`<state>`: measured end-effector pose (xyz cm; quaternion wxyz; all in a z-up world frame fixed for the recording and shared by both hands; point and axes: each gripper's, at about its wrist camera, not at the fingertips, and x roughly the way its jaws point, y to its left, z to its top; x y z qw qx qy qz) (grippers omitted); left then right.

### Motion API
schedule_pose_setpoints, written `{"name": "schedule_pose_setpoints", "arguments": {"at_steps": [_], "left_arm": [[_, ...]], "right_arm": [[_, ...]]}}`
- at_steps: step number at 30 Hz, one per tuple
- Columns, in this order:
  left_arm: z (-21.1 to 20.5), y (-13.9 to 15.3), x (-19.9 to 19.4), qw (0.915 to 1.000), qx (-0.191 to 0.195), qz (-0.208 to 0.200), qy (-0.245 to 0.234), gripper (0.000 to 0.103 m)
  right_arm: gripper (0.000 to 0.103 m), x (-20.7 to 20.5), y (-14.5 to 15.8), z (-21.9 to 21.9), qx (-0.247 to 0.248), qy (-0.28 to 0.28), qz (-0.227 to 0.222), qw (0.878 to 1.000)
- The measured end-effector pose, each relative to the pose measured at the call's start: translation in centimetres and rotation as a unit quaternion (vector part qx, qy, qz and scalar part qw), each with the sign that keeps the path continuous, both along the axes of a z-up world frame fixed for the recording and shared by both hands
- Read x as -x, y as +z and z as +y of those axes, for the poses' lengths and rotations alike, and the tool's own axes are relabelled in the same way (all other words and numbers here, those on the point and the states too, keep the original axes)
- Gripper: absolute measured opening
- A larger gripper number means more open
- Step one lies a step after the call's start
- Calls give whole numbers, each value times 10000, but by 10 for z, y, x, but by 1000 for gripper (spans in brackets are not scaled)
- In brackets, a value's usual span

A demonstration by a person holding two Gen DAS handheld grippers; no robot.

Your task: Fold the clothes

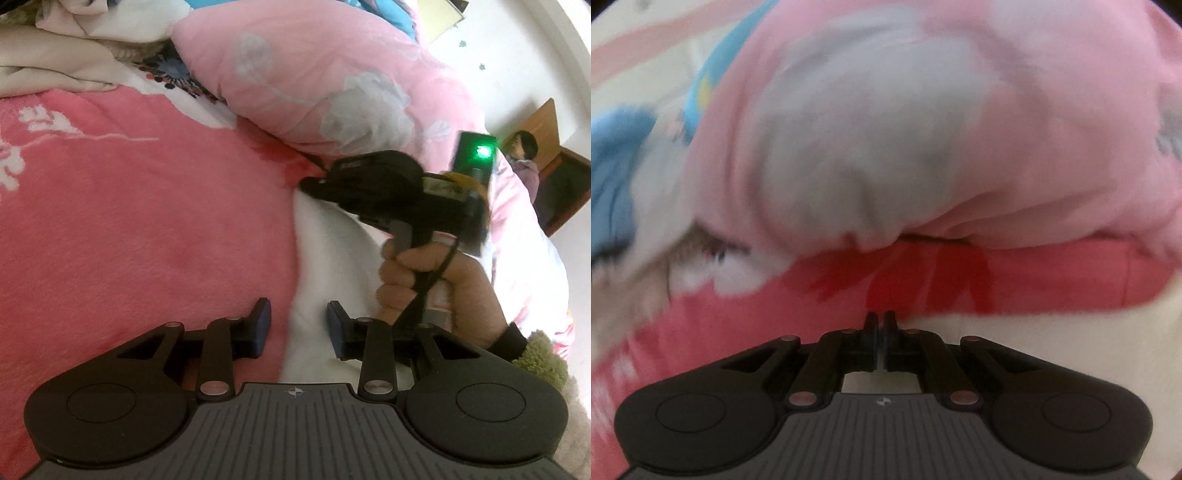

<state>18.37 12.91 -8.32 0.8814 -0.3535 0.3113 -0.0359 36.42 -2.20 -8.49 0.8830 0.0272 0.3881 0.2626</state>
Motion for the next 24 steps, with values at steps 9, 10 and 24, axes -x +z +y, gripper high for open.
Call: {"name": "schedule_pose_setpoints", "arguments": {"at_steps": [9,10,24], "left_arm": [[5,0,12,9990,306,35,313,35],[4,0,13,9991,281,29,329,35],[28,8,25,9917,350,-190,1225,34]], "right_arm": [[1,73,48,-46,-264,508,-201,9982],[1,83,48,-46,-214,659,-184,9974],[0,122,16,-36,6,788,-9,9969]]}}
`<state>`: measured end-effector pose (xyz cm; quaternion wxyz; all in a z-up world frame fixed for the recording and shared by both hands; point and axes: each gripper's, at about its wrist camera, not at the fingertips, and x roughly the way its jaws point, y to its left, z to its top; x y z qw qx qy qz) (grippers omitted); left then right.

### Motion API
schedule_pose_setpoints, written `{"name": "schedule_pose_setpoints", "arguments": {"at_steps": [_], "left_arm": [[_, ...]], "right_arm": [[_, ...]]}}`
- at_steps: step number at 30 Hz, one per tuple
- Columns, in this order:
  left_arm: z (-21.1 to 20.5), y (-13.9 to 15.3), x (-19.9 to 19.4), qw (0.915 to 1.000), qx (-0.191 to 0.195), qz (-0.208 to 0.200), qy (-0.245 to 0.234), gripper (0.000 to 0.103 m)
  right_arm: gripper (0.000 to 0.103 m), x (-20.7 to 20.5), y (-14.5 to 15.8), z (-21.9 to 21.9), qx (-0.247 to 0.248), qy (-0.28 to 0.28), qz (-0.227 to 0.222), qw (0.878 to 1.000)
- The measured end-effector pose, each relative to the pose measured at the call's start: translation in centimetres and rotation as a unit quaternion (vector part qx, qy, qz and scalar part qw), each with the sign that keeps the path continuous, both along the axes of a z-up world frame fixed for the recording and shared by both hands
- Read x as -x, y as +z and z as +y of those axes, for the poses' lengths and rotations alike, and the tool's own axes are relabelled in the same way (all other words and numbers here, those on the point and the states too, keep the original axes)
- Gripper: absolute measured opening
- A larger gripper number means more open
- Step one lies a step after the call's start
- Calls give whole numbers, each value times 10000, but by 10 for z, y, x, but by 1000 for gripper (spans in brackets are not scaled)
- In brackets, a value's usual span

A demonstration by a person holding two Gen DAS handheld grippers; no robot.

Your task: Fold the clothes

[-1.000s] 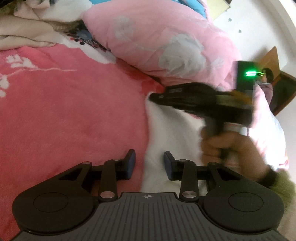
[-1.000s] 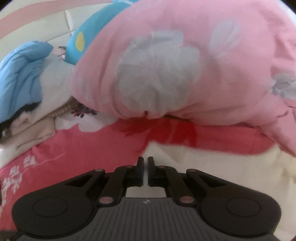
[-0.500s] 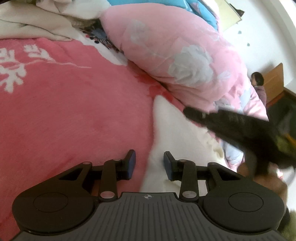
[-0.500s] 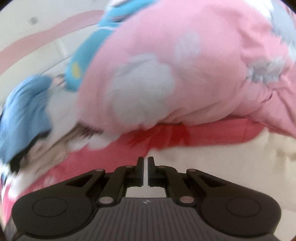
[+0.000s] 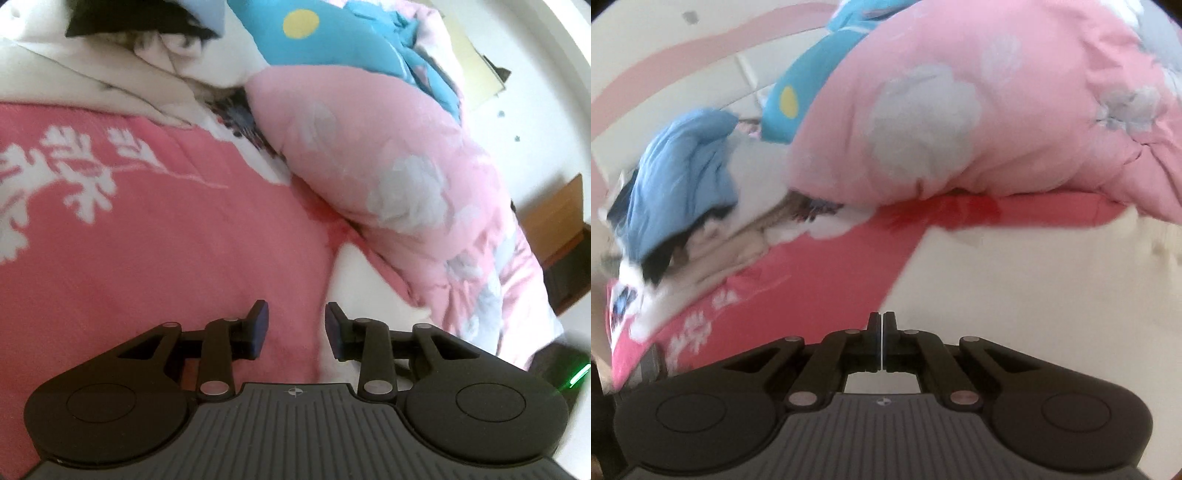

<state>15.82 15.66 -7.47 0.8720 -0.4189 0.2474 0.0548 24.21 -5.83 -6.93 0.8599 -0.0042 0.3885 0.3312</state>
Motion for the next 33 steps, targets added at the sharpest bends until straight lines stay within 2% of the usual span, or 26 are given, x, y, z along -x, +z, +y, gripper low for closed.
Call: {"name": "schedule_pose_setpoints", "arguments": {"at_steps": [2,5,7,9,12,17,22,25,28,30,33], "left_arm": [[1,0,1,10000,-30,-3,73,34],[2,-1,0,9999,-66,2,148,34],[3,-1,0,9998,-64,-8,163,34],[3,0,0,9999,-95,-32,128,34],[-2,2,-1,9998,-150,-59,-78,34],[-16,9,-4,9973,-531,-279,-436,34],[-44,18,-9,9841,-1228,-584,-1144,34],[-56,12,-16,9792,-1332,-413,-1472,34],[-57,5,-21,9801,-1366,-235,-1422,34],[-52,0,-24,9825,-1240,-118,-1384,34],[-44,-4,-26,9852,-1023,-12,-1377,35]], "right_arm": [[0,5,-19,6,122,40,-163,9998],[0,7,-7,7,69,-114,-98,9999],[0,21,3,10,75,-18,-328,9994],[0,36,0,17,271,150,-520,9982],[0,48,-22,29,568,167,-843,9947],[0,64,11,13,449,77,-1002,9939],[0,81,34,-70,175,-987,-1009,9898],[0,79,41,-124,178,-1729,-1022,9795],[0,62,49,-169,-68,-2338,-836,9687],[0,45,56,-188,-220,-2583,-759,9628],[0,3,61,-189,-205,-2673,-602,9615]]}}
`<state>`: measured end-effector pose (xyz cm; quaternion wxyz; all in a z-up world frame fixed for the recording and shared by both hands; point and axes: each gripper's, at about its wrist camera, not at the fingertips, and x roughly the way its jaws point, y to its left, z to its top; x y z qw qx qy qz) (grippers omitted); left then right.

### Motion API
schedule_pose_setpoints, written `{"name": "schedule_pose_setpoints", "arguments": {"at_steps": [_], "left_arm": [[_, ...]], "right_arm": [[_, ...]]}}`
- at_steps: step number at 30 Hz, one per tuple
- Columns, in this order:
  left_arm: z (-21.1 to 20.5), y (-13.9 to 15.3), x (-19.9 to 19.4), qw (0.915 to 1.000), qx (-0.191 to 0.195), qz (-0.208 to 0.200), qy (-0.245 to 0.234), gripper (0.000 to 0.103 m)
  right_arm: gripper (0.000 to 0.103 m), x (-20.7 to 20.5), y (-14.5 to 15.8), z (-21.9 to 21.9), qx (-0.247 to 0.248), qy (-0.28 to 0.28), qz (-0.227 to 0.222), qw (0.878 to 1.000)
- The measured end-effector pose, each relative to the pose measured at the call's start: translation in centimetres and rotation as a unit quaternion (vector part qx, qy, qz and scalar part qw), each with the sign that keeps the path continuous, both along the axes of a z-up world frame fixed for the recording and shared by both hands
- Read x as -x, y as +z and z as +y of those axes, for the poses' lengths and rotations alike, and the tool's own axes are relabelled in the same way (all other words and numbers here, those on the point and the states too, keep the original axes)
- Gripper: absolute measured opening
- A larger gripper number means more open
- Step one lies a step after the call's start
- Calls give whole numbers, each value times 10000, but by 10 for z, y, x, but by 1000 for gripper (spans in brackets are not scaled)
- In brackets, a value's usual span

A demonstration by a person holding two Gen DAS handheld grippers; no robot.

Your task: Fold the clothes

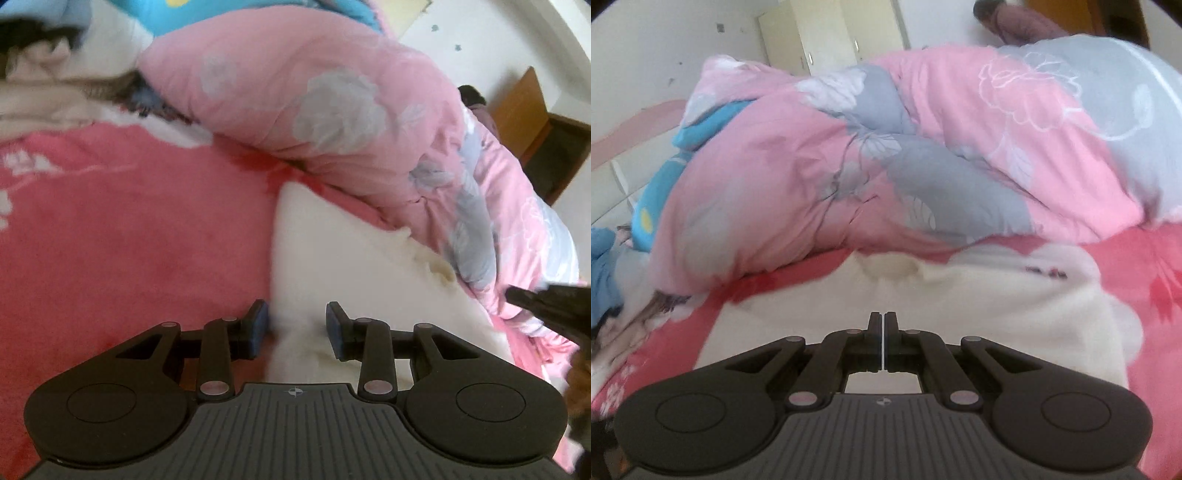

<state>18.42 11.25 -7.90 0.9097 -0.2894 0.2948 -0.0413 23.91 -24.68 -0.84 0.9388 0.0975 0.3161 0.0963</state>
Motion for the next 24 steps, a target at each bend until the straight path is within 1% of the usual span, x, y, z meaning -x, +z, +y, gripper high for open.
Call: {"name": "schedule_pose_setpoints", "arguments": {"at_steps": [2,5,6,8,9,10,12,13,15,16,18,21,24], "left_arm": [[4,6,4,9999,-55,-86,124,34],[7,30,10,9965,-465,-566,396,34],[7,40,6,9954,-562,-679,388,35],[2,56,-9,9953,-607,-737,188,35],[-5,63,-23,9962,-592,-641,34,35],[-15,68,-42,9962,-650,-525,-223,35],[-39,74,-78,9943,-757,-295,-684,35],[-48,73,-96,9933,-756,-172,-862,35],[-64,68,-133,9909,-700,127,-1141,35],[-72,65,-147,9898,-789,228,-1163,35],[-84,62,-168,9870,-1120,239,-1128,35],[-92,60,-193,9826,-1388,202,-1221,35],[-99,53,-219,9830,-1388,278,-1173,35]], "right_arm": [[0,-31,-4,4,-133,-157,215,9996],[0,-73,-19,0,-453,-470,448,9969],[0,-84,-23,-3,-553,-537,480,9959],[0,-101,-32,-11,-774,-638,522,9936],[0,-110,-36,-13,-794,-670,548,9931],[0,-121,-40,-14,-740,-688,579,9932],[0,-141,-49,-14,-607,-723,677,9932],[0,-150,-55,-14,-587,-732,774,9926],[0,-166,-65,-15,-708,-712,989,9900],[0,-173,-70,-16,-810,-670,1121,9881],[0,-181,-78,-18,-995,-436,1333,9851],[0,-166,-76,-15,-783,147,1260,9888],[0,-149,-74,-12,-502,756,1145,9893]]}}
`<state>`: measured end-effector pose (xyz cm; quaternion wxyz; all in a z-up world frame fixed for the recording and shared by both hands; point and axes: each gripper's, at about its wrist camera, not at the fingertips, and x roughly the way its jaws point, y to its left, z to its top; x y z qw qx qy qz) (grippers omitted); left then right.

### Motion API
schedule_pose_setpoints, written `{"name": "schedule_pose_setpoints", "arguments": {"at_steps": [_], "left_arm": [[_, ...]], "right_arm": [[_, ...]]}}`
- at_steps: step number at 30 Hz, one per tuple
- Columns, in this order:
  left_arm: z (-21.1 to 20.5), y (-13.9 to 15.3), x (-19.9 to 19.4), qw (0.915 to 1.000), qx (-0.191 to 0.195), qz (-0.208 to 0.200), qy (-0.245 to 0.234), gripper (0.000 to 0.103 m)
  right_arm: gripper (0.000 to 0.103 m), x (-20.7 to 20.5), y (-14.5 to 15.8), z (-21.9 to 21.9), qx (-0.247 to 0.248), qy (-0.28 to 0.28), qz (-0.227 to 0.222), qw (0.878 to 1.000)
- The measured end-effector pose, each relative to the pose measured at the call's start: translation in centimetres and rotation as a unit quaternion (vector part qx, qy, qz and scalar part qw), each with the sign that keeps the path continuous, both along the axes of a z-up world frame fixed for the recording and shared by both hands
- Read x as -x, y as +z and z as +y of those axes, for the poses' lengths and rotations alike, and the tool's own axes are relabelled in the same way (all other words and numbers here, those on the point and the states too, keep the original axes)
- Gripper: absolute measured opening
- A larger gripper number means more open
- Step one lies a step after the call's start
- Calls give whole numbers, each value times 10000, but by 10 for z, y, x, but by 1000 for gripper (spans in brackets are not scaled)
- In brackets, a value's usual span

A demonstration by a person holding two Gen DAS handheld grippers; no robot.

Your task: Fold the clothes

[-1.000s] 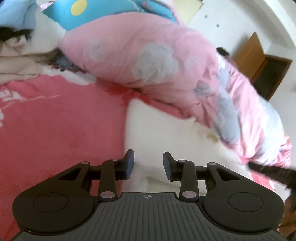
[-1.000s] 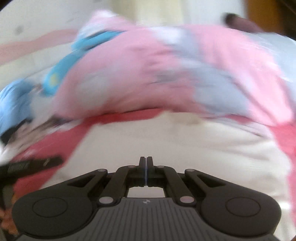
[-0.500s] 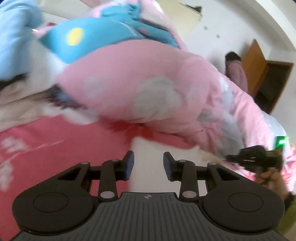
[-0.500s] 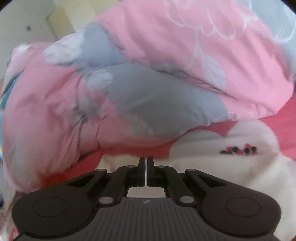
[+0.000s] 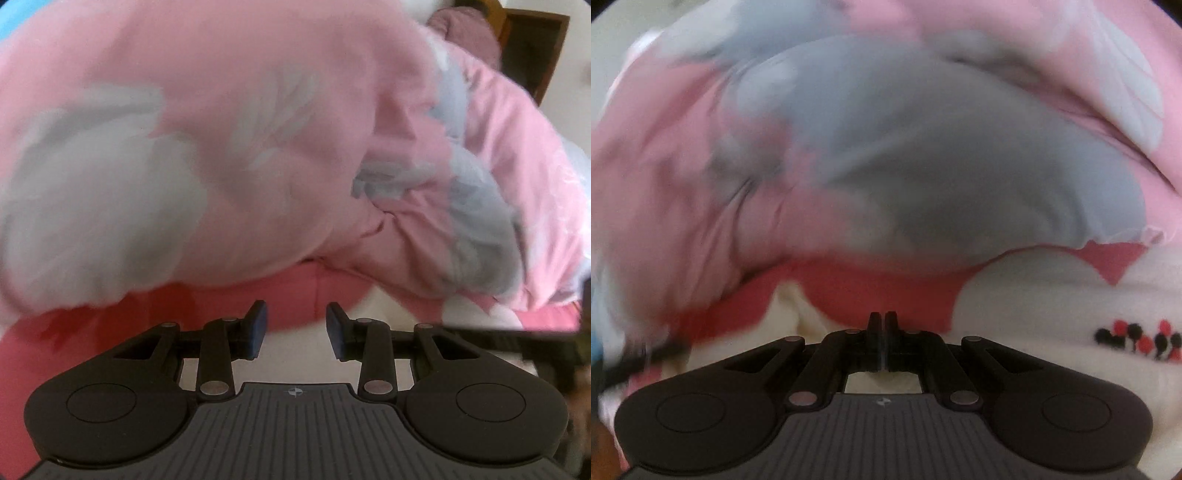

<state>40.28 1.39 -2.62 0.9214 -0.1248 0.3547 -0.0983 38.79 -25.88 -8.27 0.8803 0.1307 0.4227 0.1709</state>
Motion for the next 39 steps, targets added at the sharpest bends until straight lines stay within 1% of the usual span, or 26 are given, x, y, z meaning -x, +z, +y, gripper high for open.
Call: {"name": "schedule_pose_setpoints", "arguments": {"at_steps": [2,4,6,9,11,14,16,19,21,23,25,27,30,32,33,34,36,38,39], "left_arm": [[-6,-6,-17,9999,-65,11,79,35],[-18,-11,-32,9999,-155,-2,-6,35],[-30,-15,-43,9998,-116,26,-140,35],[-39,-21,-54,9994,171,44,-289,35],[-41,-24,-59,9991,305,43,-301,35],[-44,-33,-66,9987,316,116,-371,35],[-48,-38,-66,9984,130,159,-517,35],[-50,-38,-54,9961,-1,29,-878,35],[-52,-37,-44,9935,-246,-24,-1108,35],[-57,-37,-31,9882,-697,-203,-1345,35],[-63,-38,-18,9790,-1264,-436,-1541,35],[-67,-41,-6,9694,-1722,-667,-1615,35],[-69,-43,3,9621,-1987,-873,-1653,35],[-70,-44,5,9584,-2111,-960,-1663,35],[-76,-42,-4,9568,-2169,-999,-1656,35],[-77,-42,-4,9552,-2210,-1041,-1671,35],[-79,-42,0,9508,-2309,-1148,-1717,35],[-79,-40,0,9447,-2471,-1291,-1726,35],[-80,-40,2,9410,-2567,-1373,-1728,35]], "right_arm": [[0,10,1,2,170,306,-160,9993],[0,17,2,5,365,510,-327,9975],[0,22,3,9,570,656,-488,9950],[0,32,2,18,930,898,-758,9887],[0,35,2,22,1111,1025,-913,9843],[0,40,2,22,1161,1124,-1066,9811],[0,41,4,21,1129,1151,-1129,9804],[0,39,1,17,964,1101,-1164,9824],[0,37,-1,15,840,1063,-1162,9839],[0,36,-2,12,737,1028,-1160,9852],[0,36,-3,10,643,981,-1159,9863],[0,35,-3,6,551,909,-1150,9877],[0,31,-3,-3,371,701,-1107,9907],[0,31,2,-12,270,433,-1123,9924],[0,32,5,-14,194,371,-1160,9924],[0,32,9,-15,96,377,-1212,9919],[0,32,14,-8,60,534,-1308,9900],[0,31,14,6,230,847,-1354,9869],[0,31,10,11,390,1023,-1304,9854]]}}
